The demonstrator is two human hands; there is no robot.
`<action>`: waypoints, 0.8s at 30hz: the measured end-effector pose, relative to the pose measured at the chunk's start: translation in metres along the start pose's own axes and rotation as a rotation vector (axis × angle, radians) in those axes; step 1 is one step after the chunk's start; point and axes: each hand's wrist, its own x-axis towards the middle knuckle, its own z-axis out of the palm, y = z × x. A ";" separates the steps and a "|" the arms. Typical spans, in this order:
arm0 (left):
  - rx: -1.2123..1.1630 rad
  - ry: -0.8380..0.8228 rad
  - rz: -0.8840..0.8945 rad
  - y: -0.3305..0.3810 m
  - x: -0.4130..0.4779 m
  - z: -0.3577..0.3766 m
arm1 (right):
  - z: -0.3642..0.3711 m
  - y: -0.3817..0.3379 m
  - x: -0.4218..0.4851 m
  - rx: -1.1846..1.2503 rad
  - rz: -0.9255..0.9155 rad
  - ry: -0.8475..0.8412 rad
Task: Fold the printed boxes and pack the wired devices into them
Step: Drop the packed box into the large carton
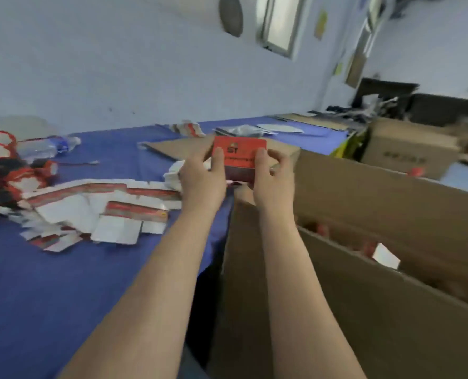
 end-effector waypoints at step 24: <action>0.361 0.351 -0.529 -0.121 0.027 -0.131 | 0.151 0.092 -0.052 -0.404 0.190 -0.586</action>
